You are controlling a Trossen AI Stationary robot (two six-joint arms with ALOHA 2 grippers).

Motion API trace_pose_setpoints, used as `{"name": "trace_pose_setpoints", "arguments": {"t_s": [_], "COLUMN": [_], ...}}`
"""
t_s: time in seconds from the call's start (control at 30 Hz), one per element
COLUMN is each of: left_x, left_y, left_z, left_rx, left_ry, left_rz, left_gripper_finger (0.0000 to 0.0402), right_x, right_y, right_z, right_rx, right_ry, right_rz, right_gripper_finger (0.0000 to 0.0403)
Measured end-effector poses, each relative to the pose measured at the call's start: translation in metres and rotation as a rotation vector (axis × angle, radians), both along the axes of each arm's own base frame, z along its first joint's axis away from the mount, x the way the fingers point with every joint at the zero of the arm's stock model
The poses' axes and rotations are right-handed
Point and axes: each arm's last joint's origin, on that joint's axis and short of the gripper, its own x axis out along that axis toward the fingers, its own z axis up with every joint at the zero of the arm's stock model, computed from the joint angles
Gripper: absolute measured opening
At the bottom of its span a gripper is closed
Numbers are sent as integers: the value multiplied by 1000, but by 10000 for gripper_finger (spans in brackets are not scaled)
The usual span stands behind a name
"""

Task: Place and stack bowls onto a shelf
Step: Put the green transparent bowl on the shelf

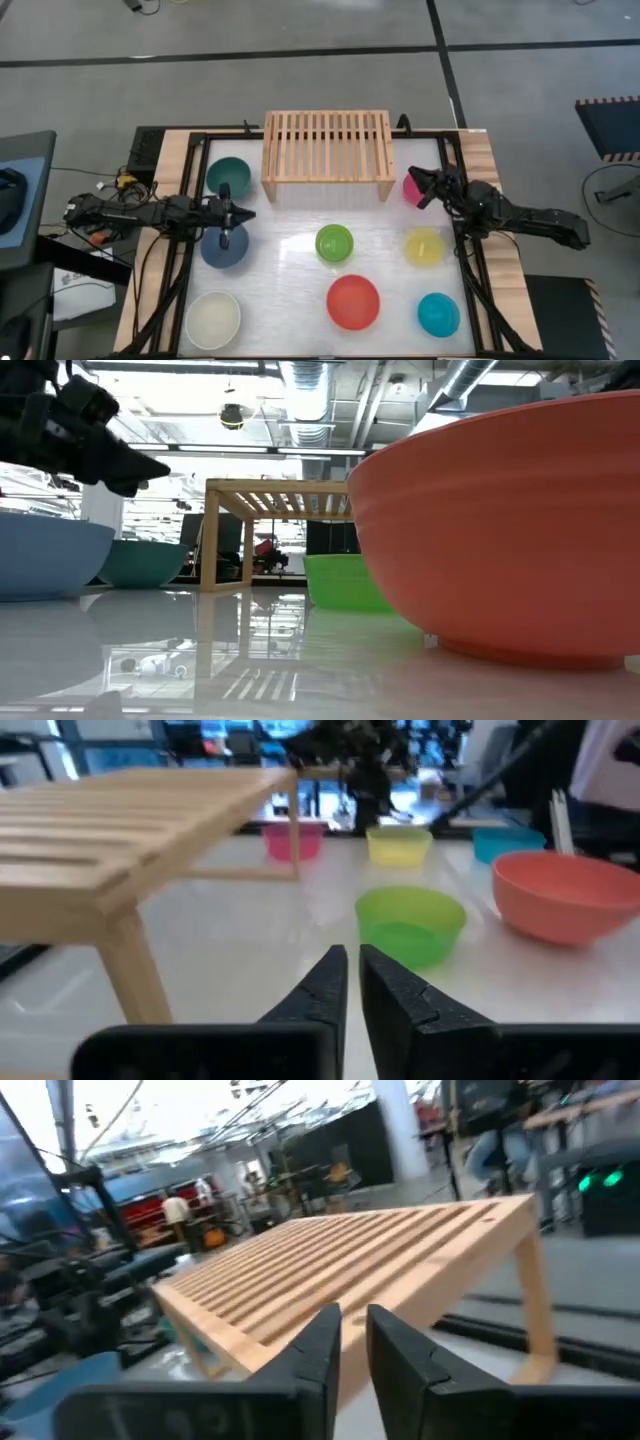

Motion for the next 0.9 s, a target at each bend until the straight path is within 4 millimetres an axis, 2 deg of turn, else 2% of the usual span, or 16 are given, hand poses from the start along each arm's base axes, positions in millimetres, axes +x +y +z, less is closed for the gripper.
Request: {"name": "trace_pose_setpoints", "arguments": {"t_s": [0.1, 0.2, 0.3, 0.37, 0.53, 0.8, 0.9], "left_x": [3, 6, 9, 12, 18, 31, 35], "left_y": [0, 1, 3, 2, 2, 2, 2], "left_z": [0, -3, -6, -5, 6, 14, 13], "left_rx": [-48, -128, -214, -225, -193, -120, -114], "left_ry": [-9, 8, 16, 3, -105, -114, -117], "left_rz": [24, 63, 131, 127, 108, 156, 163], "left_gripper_finger": [45, 66, 74, 75, 71, 71, 71], "right_x": [5, 9, 12, 14, 21, 17, 16], "right_y": [-5, -10, -11, -12, -13, -22, -26], "right_z": [-1, -8, -21, -22, -8, 31, 36], "right_rx": [113, 249, 341, 369, 349, 299, 295], "right_ry": [69, 177, 315, 369, 422, 573, 656], "right_rz": [32, -10, -39, -45, -38, -91, -108], "right_gripper_finger": [117, 146, 166, 173, 175, 169, 171]}}
